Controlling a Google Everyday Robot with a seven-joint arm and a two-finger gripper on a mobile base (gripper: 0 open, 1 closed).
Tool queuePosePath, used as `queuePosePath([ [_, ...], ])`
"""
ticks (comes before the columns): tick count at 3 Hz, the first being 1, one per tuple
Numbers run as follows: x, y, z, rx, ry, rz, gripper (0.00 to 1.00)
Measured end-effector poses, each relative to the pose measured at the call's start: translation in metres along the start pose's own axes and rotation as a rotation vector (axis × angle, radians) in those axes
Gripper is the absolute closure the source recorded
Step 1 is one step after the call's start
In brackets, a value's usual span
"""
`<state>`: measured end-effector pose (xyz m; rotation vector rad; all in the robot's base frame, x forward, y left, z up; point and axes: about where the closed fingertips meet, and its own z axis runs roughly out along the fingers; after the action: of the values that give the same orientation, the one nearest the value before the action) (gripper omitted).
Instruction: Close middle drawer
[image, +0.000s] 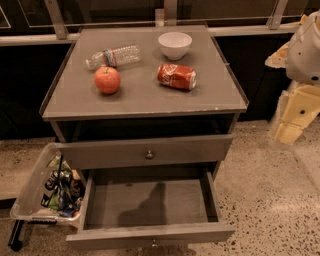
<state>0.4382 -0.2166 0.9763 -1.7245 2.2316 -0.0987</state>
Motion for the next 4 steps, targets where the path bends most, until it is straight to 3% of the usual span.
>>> queuePosePath([
  [1,0.001,0.000,-0.001,0.015,-0.004,0.000,0.00],
  [2,0.003,0.017,0.012,0.016,-0.033,-0.026,0.00],
  [3,0.010,0.046,0.051,-0.041,-0.078,-0.029,0.00],
  [4,0.011,0.078,0.089,-0.096,-0.119,-0.047,0.18],
])
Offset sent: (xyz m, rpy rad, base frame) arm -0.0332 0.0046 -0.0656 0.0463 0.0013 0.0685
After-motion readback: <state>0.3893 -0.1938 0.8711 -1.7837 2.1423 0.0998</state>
